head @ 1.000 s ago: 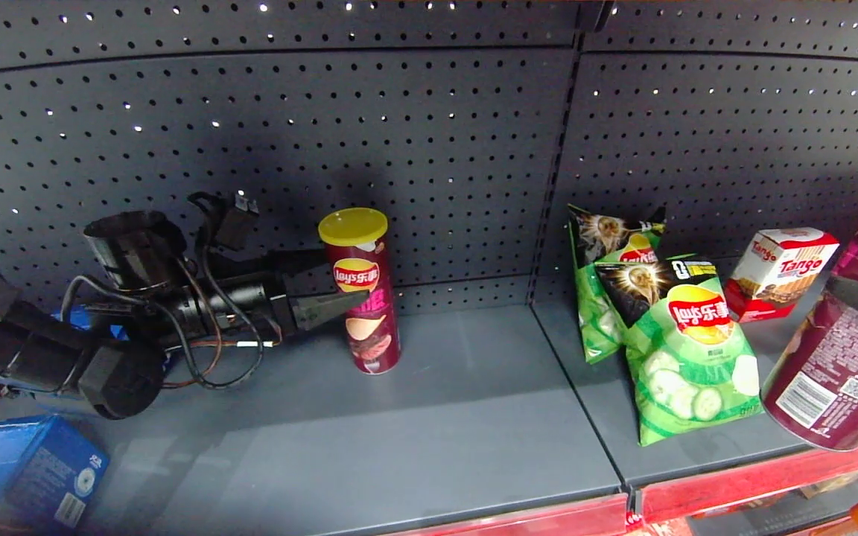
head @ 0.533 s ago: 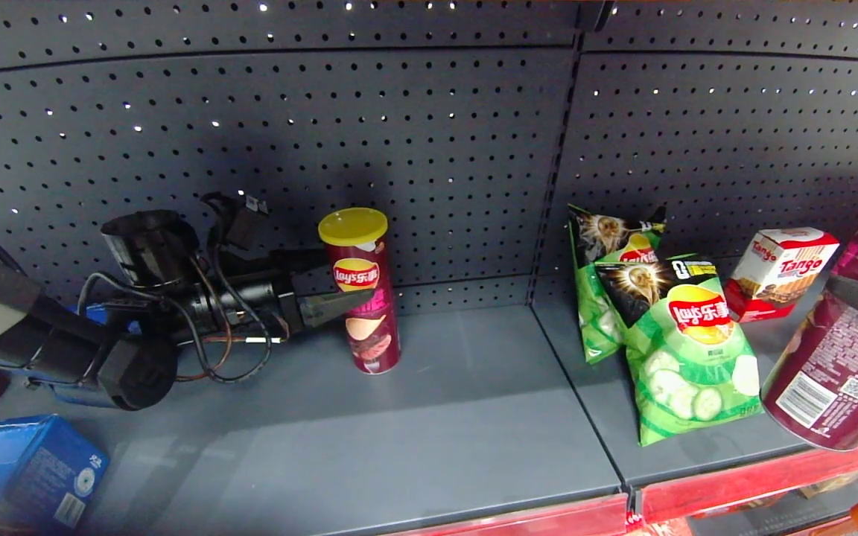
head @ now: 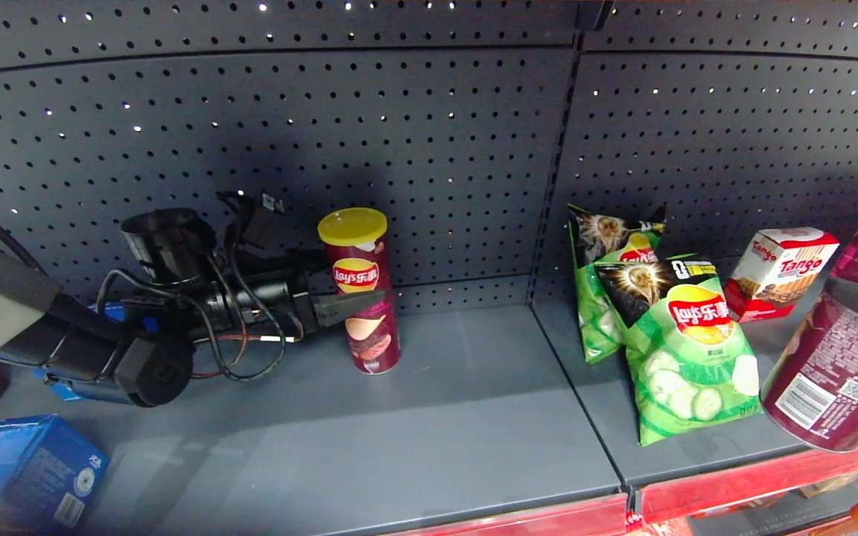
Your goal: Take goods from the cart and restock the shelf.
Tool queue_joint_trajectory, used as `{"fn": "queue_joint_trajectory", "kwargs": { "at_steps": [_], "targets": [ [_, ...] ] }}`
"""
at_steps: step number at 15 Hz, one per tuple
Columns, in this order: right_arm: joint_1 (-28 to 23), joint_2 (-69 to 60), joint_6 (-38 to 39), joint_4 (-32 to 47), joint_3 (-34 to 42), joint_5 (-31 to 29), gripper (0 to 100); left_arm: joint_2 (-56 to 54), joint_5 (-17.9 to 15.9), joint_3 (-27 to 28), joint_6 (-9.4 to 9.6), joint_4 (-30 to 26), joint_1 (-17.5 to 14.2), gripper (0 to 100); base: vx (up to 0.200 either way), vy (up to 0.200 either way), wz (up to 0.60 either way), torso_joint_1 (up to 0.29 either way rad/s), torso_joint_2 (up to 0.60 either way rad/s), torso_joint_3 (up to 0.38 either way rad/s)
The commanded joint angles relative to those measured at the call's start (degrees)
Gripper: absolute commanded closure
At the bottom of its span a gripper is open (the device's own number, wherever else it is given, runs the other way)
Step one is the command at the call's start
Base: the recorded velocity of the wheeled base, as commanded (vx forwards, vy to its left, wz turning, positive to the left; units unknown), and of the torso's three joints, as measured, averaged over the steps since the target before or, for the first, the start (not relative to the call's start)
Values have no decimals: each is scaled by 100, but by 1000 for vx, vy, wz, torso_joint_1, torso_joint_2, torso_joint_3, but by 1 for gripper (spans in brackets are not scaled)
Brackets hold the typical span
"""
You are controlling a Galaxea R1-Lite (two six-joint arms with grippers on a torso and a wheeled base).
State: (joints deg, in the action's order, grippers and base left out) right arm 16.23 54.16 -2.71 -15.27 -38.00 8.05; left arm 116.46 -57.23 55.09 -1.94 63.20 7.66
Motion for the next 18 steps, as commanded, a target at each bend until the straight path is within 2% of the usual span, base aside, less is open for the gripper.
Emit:
{"fn": "queue_joint_trajectory", "kwargs": {
  "at_steps": [1, 5, 7, 9, 11, 15, 17, 18],
  "targets": [
    [3, -2, 7, -2, 12, 4, 100, -9, 2, 55, 0, 9, 34, 100, 0, 0, 0, 0, 0, 0],
    [-5, -11, -2, -2, 3, -5, 100, -167, 2, -183, -8, -18, 87, 100, 0, 0, 0, 0, 0, 0],
    [-5, -11, 7, -2, 3, -5, 100, -589, 37, -605, 0, 0, 166, 100, 0, 0, 0, 0, 0, 0],
    [-14, -29, -2, -2, 12, -14, 100, -1178, 292, -1202, 0, -18, 315, 100, 0, 0, 0, 0, 0, 0],
    [-14, -20, 7, -2, 12, -14, 100, -1573, 749, -1642, 0, -9, 482, 100, 0, 0, 0, 0, 0, 0],
    [-76, -11, -2, -2, -23, -14, 100, -2127, 925, -2380, 0, 52, 711, 100, 0, 0, 0, 0, 0, 0],
    [-76, -11, -2, -2, -23, -14, 100, -2224, 1030, -2477, 0, 52, 773, 100, 0, 0, 0, 0, 0, 0],
    [-84, -11, -2, -2, -6, -14, 100, -2373, 1180, -2609, 0, 52, 957, 100, 0, 0, 0, 0, 0, 0]
  ]
}}
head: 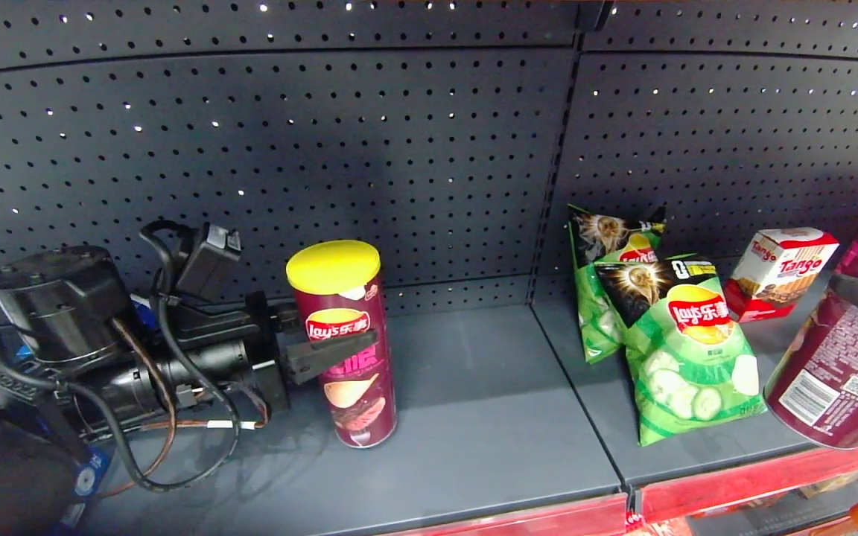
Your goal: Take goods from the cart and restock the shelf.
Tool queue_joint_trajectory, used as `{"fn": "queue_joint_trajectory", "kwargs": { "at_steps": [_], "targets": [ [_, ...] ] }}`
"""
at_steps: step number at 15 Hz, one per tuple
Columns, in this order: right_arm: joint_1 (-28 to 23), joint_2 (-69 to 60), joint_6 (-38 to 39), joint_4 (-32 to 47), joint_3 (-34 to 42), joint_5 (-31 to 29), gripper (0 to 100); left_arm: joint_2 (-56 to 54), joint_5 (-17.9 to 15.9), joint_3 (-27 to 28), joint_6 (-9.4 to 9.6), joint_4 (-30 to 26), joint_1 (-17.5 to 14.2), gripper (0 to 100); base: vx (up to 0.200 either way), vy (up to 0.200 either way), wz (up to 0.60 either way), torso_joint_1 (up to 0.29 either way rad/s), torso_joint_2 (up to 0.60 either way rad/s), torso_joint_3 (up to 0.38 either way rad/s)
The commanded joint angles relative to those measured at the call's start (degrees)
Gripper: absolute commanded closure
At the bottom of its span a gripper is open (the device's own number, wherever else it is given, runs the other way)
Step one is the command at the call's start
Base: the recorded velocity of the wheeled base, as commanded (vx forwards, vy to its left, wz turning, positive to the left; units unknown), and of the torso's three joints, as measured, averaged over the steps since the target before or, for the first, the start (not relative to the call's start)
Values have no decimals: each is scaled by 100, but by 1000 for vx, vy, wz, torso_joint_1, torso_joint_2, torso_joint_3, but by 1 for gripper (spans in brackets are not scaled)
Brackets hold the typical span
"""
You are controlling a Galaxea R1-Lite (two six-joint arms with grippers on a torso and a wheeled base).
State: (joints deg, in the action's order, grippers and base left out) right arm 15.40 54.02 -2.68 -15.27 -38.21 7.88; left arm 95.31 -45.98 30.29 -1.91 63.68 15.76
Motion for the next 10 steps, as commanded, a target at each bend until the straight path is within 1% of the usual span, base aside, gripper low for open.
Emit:
{"fn": "queue_joint_trajectory", "kwargs": {
  "at_steps": [1, 3, 6, 10],
  "targets": [
    [-2, 4, -4, -2, 15, 4, 100, -293, 151, -182, -2, 4, 208, 100, 0, 0, 0, 0, 0, 0],
    [-2, 12, -4, -2, 32, 4, 100, -337, 318, -261, -2, 12, 261, 100, 0, 0, 0, 0, 0, 0],
    [-10, 4, 5, -2, 50, 4, 100, -495, 327, -612, 7, 21, 296, 100, 0, 0, 0, 0, 0, 0],
    [-10, 21, 5, -2, 50, 4, 100, -715, 362, -911, 7, 21, 296, 100, 0, 0, 0, 0, 0, 0]
  ]
}}
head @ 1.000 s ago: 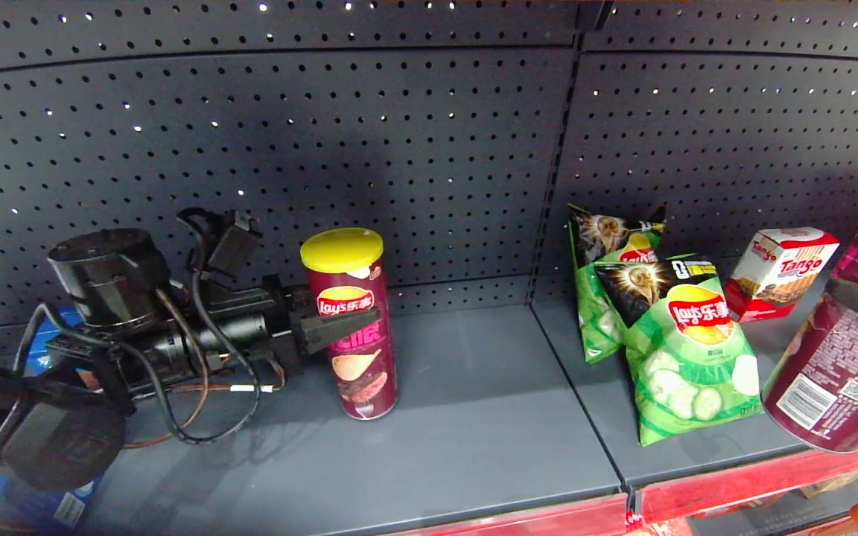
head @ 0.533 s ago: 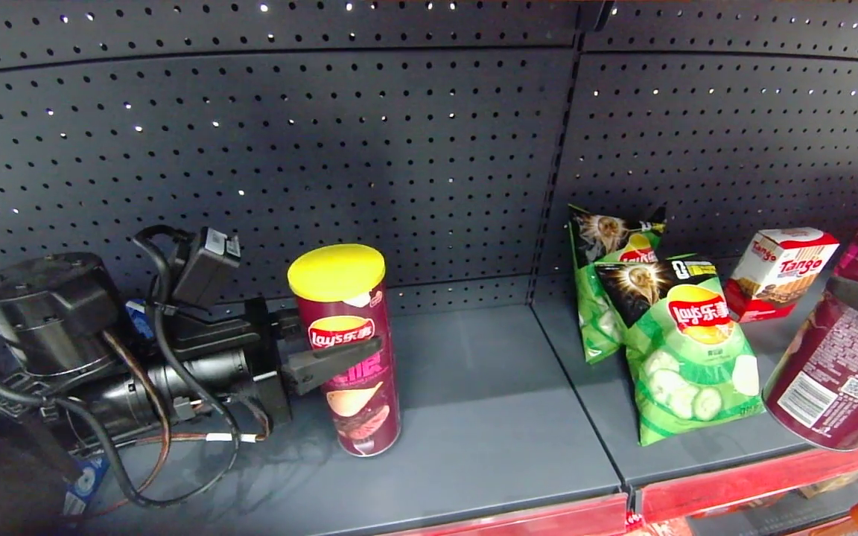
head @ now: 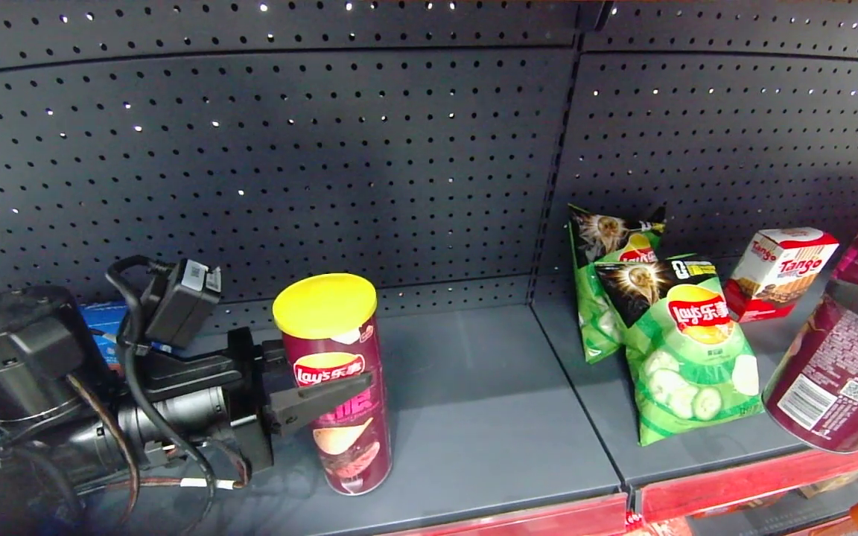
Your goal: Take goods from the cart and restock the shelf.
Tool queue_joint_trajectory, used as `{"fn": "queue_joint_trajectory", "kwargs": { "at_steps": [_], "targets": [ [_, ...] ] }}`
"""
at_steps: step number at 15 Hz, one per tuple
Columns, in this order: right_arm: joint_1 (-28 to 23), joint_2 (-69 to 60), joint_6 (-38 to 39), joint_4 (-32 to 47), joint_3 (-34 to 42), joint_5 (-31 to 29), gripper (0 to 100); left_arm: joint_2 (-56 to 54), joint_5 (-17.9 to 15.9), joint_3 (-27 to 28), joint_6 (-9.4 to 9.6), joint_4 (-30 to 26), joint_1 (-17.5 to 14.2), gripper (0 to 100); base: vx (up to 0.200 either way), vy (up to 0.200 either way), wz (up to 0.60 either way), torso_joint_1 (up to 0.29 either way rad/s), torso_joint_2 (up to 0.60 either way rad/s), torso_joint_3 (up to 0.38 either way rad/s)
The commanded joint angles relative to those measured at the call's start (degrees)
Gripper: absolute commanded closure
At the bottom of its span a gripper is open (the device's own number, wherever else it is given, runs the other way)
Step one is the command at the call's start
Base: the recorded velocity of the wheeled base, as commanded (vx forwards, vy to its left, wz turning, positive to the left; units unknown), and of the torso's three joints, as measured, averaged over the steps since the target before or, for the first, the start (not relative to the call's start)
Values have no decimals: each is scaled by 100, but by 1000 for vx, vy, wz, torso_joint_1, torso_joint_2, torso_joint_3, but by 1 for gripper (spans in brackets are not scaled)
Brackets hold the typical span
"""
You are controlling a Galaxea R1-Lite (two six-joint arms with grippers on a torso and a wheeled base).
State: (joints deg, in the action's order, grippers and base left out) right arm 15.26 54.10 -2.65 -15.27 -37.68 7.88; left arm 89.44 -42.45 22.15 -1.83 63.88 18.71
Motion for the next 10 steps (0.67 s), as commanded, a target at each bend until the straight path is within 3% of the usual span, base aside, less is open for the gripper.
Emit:
{"fn": "queue_joint_trajectory", "kwargs": {
  "at_steps": [1, 10],
  "targets": [
    [3, 13, 1, -2, -2, 4, 100, -190, 35, -123, -11, 2, 1, 100, 0, 0, 0, 0, 0, 0],
    [3, 30, -8, -2, 6, 12, 100, -436, 175, -492, 25, 2, 141, 100, 0, 0, 0, 0, 0, 0]
  ]
}}
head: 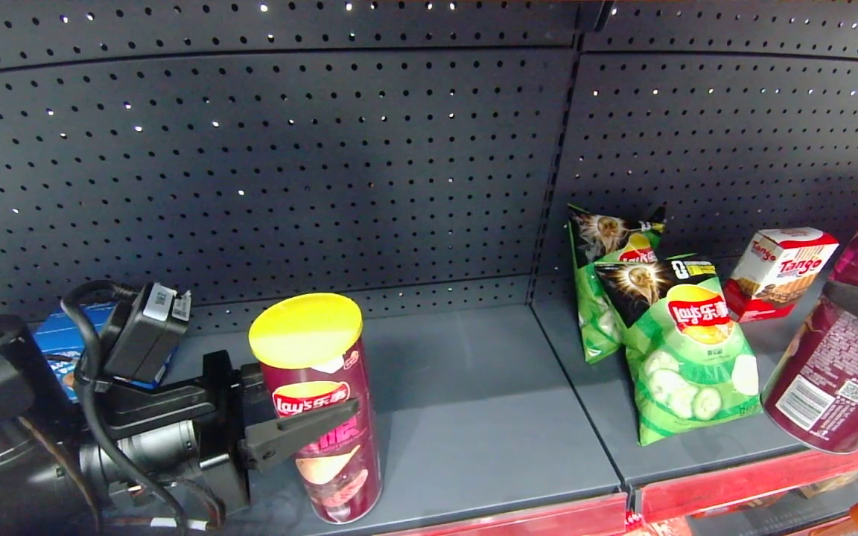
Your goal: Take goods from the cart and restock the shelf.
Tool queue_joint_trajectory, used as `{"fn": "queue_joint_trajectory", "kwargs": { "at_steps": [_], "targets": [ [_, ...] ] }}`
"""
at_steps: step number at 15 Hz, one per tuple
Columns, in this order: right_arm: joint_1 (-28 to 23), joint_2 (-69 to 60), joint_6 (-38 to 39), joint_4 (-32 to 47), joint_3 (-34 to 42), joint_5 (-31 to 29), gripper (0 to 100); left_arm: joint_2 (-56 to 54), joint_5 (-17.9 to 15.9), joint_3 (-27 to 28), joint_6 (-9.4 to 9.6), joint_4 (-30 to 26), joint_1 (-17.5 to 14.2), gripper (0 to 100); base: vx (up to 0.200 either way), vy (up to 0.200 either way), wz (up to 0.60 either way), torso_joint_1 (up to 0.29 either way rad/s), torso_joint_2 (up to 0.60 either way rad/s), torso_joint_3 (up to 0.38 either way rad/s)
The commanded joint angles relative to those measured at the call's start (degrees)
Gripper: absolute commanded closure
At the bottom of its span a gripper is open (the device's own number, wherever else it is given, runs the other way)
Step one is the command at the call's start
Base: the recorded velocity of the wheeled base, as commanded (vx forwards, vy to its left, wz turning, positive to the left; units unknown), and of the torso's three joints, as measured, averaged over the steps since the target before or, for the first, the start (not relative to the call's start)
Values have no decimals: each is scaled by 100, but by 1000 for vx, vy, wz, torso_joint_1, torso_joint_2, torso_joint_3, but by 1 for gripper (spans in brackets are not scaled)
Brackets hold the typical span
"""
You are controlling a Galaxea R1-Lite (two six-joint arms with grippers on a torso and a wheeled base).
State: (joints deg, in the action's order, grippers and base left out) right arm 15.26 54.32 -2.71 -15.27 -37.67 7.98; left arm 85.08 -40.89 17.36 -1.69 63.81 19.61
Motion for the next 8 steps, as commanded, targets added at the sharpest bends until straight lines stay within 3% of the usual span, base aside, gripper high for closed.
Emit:
{"fn": "queue_joint_trajectory", "kwargs": {
  "at_steps": [1, 8],
  "targets": [
    [3, 8, -2, -2, 14, 1, 100, 0, 37, -13, 11, 0, 78, 100, 0, 0, 0, 0, 0, 0],
    [3, -9, -2, -2, 14, 1, 100, 193, 90, -22, 38, 18, 113, 100, 0, 0, 0, 0, 0, 0]
  ]
}}
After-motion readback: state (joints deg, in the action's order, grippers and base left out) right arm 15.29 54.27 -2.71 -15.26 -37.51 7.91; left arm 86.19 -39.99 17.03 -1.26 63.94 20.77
